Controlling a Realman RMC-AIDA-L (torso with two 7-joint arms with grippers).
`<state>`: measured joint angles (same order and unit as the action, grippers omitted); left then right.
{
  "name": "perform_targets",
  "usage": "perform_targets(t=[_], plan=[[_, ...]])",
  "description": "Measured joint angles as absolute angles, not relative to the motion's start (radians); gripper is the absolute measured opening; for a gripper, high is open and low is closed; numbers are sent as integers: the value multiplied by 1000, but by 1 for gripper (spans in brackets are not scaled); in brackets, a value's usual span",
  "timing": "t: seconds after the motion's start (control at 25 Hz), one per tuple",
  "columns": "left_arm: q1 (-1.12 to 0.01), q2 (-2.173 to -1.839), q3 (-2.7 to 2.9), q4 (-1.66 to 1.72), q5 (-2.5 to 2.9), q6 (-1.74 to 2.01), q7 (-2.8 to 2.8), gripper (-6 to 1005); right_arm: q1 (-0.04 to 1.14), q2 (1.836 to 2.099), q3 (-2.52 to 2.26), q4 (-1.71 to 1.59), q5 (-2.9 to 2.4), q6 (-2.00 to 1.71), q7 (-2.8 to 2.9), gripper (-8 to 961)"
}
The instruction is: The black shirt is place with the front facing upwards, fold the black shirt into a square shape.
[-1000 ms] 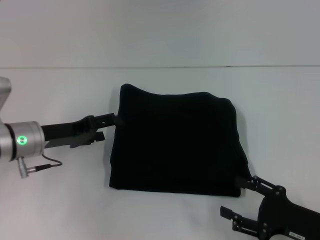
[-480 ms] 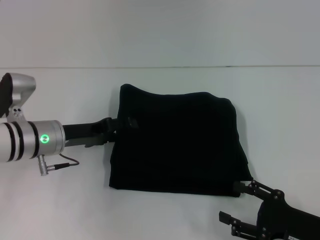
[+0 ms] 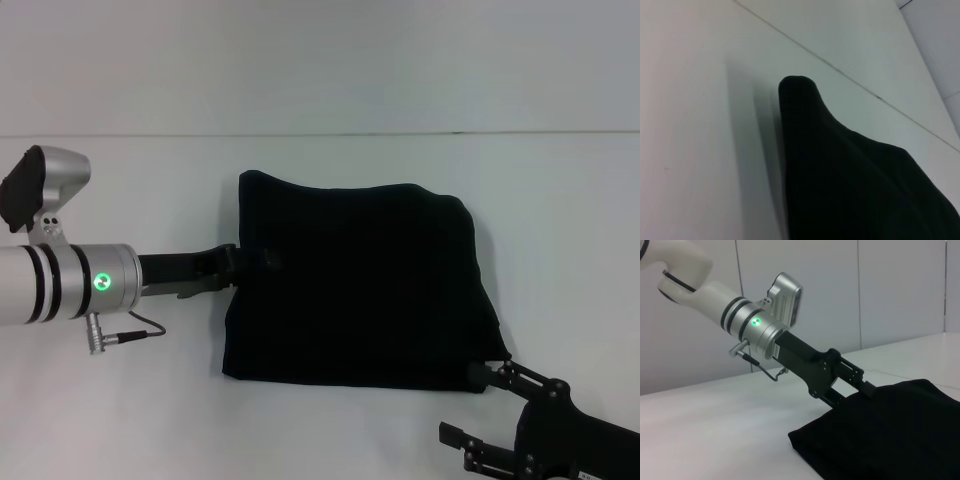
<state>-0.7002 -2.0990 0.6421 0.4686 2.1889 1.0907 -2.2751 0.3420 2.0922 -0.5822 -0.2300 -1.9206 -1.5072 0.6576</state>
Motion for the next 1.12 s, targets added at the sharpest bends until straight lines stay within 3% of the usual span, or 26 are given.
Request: perform_targets(t=[0.24, 0.88, 1.12], plan=[[-689, -2100, 633, 469, 2179, 1086, -2270, 463, 342, 2092, -579, -230, -1921, -1509, 658, 837], [-607, -2114, 618, 484, 2076, 1141, -2266, 88, 343, 2092, -570, -238, -1913, -1511, 658, 836], [-560, -2133, 606, 530, 2065, 1157, -2263, 87, 350, 2093, -569, -239, -1913, -1511, 658, 837]])
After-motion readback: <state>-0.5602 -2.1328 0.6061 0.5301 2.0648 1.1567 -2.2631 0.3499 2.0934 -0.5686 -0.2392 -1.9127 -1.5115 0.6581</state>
